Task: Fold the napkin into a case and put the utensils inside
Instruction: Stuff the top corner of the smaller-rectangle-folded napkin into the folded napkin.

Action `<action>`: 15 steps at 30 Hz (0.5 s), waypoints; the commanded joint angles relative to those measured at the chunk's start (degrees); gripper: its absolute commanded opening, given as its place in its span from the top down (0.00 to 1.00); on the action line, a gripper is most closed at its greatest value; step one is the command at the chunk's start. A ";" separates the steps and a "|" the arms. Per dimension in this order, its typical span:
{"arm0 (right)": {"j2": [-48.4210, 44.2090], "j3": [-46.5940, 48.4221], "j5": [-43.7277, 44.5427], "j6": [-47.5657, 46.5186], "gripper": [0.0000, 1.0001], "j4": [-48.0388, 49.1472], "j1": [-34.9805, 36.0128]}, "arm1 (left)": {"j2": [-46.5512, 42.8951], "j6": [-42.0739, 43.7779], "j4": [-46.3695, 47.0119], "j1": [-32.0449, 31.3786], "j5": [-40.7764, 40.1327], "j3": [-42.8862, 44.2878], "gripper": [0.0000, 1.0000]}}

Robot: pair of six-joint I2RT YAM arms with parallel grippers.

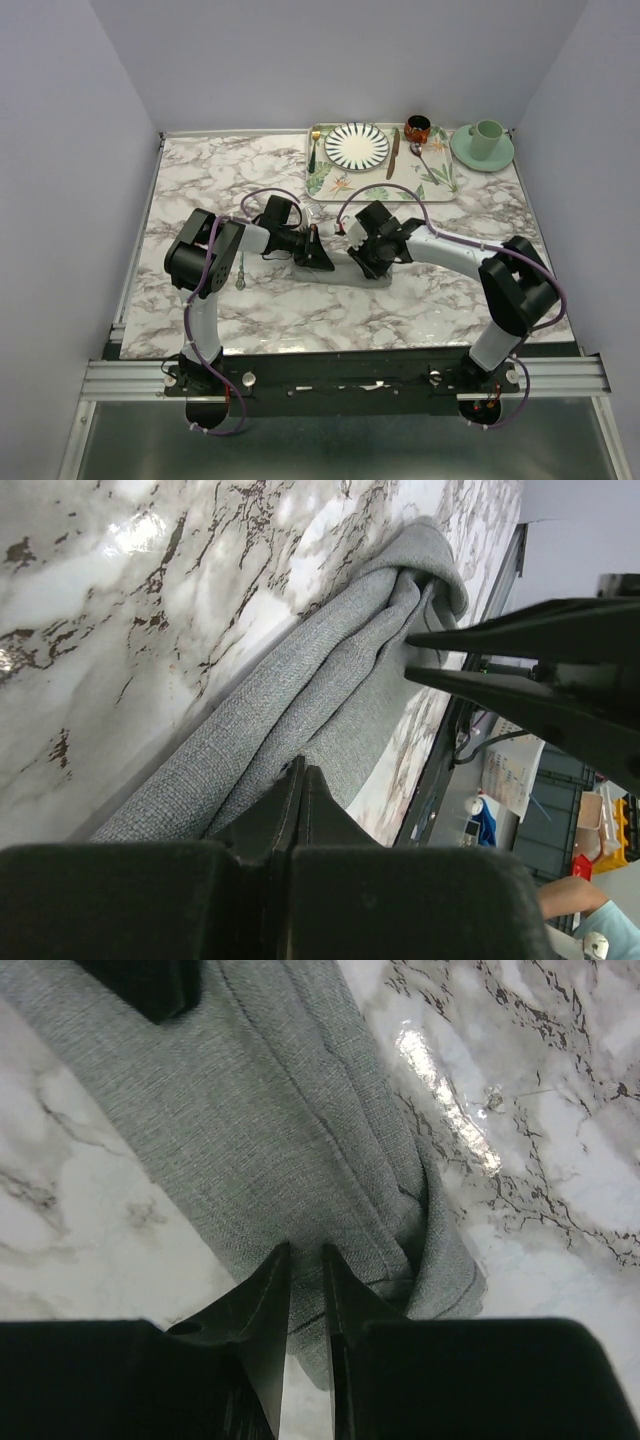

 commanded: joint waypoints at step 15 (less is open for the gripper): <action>4.29 -2.18 5.31 4.66 0.78 2.72 0.09 | -15.66 -11.66 10.55 1.87 -0.29 -6.54 0.81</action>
